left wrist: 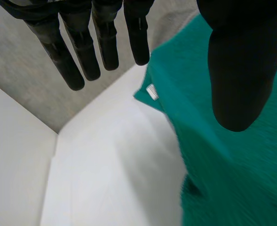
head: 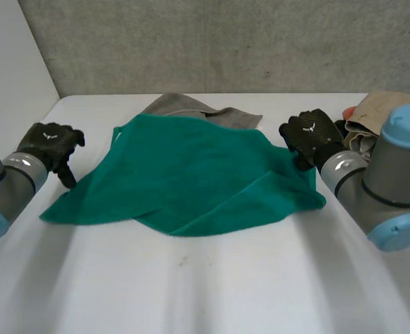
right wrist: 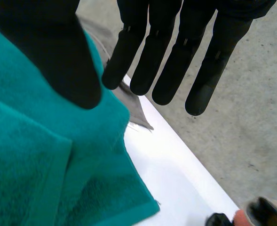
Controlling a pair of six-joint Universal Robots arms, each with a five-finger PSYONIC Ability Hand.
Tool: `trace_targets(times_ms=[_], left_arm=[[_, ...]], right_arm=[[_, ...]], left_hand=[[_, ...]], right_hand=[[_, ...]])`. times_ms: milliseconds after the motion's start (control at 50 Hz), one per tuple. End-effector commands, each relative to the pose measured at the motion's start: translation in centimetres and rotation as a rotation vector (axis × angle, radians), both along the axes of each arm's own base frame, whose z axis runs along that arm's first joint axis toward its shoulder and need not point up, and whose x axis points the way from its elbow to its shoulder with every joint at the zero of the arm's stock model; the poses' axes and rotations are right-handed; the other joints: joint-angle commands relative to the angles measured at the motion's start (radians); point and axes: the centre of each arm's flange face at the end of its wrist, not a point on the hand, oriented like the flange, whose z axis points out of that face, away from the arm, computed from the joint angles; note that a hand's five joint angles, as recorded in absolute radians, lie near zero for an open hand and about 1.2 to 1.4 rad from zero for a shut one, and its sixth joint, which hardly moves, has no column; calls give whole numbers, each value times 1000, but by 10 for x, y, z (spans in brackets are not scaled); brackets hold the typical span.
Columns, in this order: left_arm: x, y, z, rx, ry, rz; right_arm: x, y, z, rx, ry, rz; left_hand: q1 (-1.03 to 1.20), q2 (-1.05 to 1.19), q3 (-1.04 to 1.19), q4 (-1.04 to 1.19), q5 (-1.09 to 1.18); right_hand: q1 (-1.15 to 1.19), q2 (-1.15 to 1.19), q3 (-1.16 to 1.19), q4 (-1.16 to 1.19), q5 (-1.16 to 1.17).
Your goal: Fold the laundry.
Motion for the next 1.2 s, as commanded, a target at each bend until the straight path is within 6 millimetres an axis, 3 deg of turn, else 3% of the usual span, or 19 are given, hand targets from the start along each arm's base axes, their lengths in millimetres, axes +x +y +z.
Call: trace_targets(times_ms=[20,80,140,300,440,720,780,800,820,1000,1080,1200], left_arm=[[8,24,8,143,-24,-9],[18,23,4,167,-31,-13],[24,22,-1,180,-44,-24],[36,15,-30,244,-115,-65],[37,5,-50,233,-169,-91],[32,-14,-65,147,-233,-101],[31,-15,-68,148,-239,-108],[29,-17,-68,145,-245,-115],[29,-17,-69,146,-246,-116],[21,-30,-78,79,-283,-141],[19,-39,-78,23,-295,-138],[15,-47,-74,-44,-305,-140]], right_arm=[[10,-3,19,152,-41,84],[19,-7,13,236,-23,146],[25,-12,8,282,-5,174],[39,-30,-31,307,126,190],[45,-36,-55,291,178,186],[50,-39,-72,279,178,185],[50,-40,-71,270,172,184],[50,-40,-70,266,168,181],[50,-40,-69,266,165,180],[41,-34,-45,269,146,155],[32,-25,-30,276,150,148],[7,-10,11,254,124,111]], left_hand=[[-14,-17,-17,-3,-2],[0,-2,-2,12,13],[15,12,12,27,27],[85,83,83,97,98],[68,65,65,80,80],[47,45,45,59,60],[59,57,56,71,71],[77,74,74,88,89],[82,80,80,94,95],[279,277,276,291,291],[572,570,570,584,585],[974,972,972,986,987]], right_hand=[[-69,-65,-68,-71,-69],[-122,-118,-121,-123,-122],[-315,-311,-314,-317,-315],[-492,-488,-491,-493,-492],[-474,-471,-474,-476,-475],[-181,-177,-181,-183,-182],[97,101,98,95,97],[360,364,361,358,360],[395,399,396,393,395],[395,399,396,393,395],[395,399,396,393,395],[395,399,396,393,395]])
